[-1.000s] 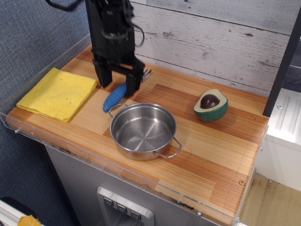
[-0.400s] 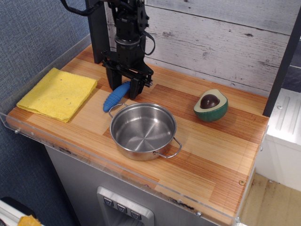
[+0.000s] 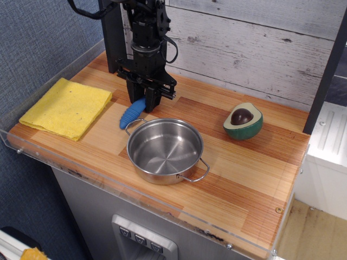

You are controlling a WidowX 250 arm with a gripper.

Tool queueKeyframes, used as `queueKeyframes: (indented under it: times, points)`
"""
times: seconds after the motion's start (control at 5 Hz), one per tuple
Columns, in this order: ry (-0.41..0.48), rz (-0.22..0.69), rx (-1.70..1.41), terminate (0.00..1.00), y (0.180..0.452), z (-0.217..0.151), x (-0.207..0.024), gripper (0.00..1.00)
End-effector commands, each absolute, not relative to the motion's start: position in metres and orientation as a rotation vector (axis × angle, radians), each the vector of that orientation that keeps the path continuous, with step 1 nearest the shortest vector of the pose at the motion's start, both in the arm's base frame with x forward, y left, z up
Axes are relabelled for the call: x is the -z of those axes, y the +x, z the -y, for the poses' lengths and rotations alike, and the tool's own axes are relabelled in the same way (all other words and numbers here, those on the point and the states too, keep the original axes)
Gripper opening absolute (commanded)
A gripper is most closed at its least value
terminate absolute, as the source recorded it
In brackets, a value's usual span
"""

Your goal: Place the spatula on the far edge of the table

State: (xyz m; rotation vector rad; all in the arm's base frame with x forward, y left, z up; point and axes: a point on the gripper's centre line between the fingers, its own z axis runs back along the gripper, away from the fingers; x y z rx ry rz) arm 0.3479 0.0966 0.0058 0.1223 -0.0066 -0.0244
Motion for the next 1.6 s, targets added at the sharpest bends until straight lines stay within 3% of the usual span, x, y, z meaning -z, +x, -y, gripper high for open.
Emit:
queueKeyframes:
  times: [0.0, 0.4, 0.6, 0.8, 1.2, 1.4]
  points:
    - [0.088, 0.056, -0.096, 0.00, 0.338, -0.129, -0.049, 0.00]
    - [0.064, 0.086, -0.062, 0.00, 0.325, -0.112, -0.107, 0.00]
    - [0.039, 0.087, -0.027, 0.00, 0.309, -0.086, -0.125, 0.00]
    - [0.071, 0.068, -0.021, 0.00, 0.283, -0.058, -0.137, 0.00]
    - [0.055, 0.100, -0.081, 0.00, 0.228, -0.007, -0.135, 0.00]
    - [0.032, 0.125, -0.060, 0.00, 0.209, 0.028, -0.119, 0.00]
